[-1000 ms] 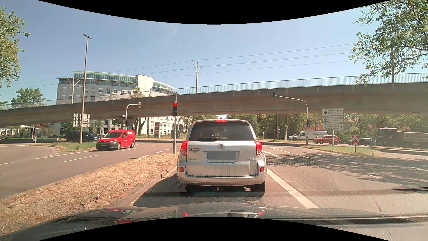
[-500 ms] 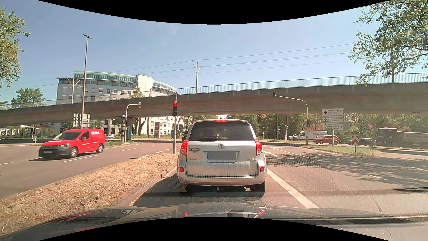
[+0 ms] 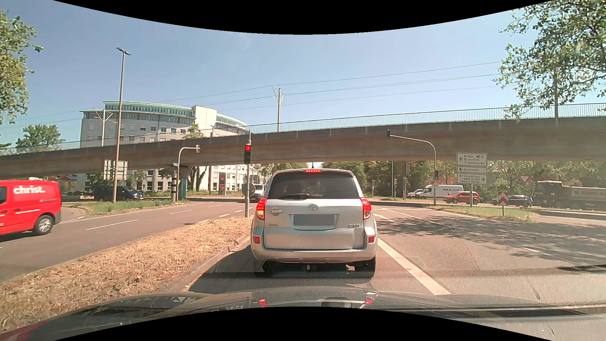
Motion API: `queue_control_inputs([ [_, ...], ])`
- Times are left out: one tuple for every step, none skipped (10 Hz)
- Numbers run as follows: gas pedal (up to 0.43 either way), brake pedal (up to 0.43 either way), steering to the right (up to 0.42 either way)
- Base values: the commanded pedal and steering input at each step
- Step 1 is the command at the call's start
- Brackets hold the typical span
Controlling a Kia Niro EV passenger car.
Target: Follow the waypoints while adhering to traffic rules and regulations
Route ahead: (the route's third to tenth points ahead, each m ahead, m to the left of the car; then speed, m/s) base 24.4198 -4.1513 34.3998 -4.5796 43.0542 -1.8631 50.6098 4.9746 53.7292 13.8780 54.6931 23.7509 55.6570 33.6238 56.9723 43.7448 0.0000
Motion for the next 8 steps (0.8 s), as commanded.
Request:
queue_control_inputs([
  [0.000,0.226,-0.001],
  [0.000,0.226,-0.001],
  [0.000,0.226,-0.001],
  [0.000,0.226,-0.001],
  [0.000,0.226,-0.001],
  [0.000,0.226,-0.001],
  [0.000,0.226,0.000],
  [0.000,0.226,-0.001],
])
